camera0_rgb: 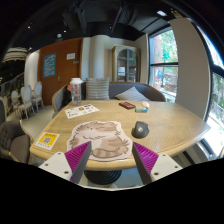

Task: Arrange mouse

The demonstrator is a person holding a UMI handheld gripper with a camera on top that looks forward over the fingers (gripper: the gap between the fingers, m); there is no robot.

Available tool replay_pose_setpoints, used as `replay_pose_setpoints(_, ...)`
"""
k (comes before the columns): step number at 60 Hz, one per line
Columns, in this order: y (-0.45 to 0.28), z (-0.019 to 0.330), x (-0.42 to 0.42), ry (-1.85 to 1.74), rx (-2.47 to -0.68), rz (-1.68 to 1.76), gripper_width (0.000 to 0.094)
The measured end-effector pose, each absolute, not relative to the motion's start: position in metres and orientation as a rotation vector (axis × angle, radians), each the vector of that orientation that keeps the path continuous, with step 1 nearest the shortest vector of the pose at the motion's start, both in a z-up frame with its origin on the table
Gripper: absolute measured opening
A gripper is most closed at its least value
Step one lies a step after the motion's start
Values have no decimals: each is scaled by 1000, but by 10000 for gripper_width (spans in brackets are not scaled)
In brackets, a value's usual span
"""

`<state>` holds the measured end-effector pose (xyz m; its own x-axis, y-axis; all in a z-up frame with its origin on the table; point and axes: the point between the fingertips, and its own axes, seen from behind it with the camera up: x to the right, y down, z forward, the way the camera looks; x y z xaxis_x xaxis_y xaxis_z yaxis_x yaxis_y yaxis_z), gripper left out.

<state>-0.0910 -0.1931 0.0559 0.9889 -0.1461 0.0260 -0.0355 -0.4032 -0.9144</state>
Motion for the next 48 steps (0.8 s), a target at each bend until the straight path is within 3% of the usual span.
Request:
replay_pose_setpoints(27, -120, 32, 34, 278, -2050, -151, 840)
replay_pose_setpoints(48, -4, 2, 44, 157, -2182, -116, 839)
